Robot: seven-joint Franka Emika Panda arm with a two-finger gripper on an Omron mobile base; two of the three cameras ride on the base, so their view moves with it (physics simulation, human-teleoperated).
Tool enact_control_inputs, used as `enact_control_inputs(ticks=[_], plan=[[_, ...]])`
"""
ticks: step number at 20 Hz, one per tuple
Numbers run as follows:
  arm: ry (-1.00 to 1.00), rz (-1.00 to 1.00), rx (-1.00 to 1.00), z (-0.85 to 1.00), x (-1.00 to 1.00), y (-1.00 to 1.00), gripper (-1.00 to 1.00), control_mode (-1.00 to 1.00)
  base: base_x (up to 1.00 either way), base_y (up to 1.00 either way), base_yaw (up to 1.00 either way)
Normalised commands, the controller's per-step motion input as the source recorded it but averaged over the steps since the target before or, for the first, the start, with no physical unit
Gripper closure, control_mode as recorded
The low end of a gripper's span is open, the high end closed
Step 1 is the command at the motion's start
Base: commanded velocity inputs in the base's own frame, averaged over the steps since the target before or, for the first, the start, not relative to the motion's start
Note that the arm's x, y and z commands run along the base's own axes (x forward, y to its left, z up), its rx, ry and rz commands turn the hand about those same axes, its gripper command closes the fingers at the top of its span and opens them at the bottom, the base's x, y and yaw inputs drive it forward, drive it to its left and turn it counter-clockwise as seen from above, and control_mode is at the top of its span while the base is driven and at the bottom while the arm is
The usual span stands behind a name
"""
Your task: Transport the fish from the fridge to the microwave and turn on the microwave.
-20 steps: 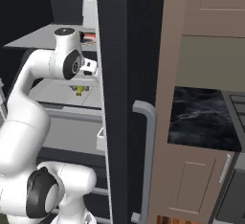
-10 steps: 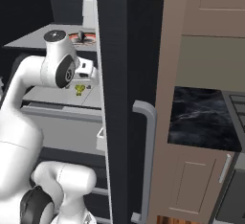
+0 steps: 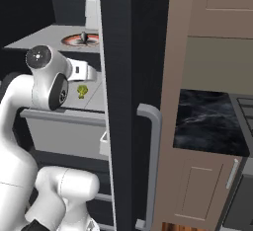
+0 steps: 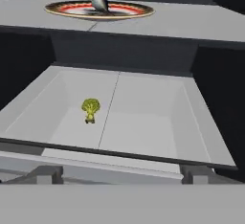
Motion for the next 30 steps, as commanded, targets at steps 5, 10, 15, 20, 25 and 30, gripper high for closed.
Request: enact_control_inputs(ticks=[5,10,15,20,25,30], plan=[[-0.06,0.04,0.04,0.64,0.0,0.03,-1.0,-1.0,0.0,0.0,0.0],[0.0,0.01,0.0,0.33,0.0,0.12,-1.0,-1.0,0.0,0.0,0.0],[0.0,0.0,0.0,0.3,0.03,0.11,-1.0,-1.0,0.0,0.0,0.0],[0.0,0.01,0.0,0.3,0.09,0.06,-1.0,-1.0,0.0,0.0,0.0],[0.0,0.04,0.02,0.17,0.15,0.04,-1.0,-1.0,0.0,0.0,0.0],[0.03,0.01,0.01,0.07,0.27,0.1,-1.0,-1.0,0.0,0.0,0.0]])
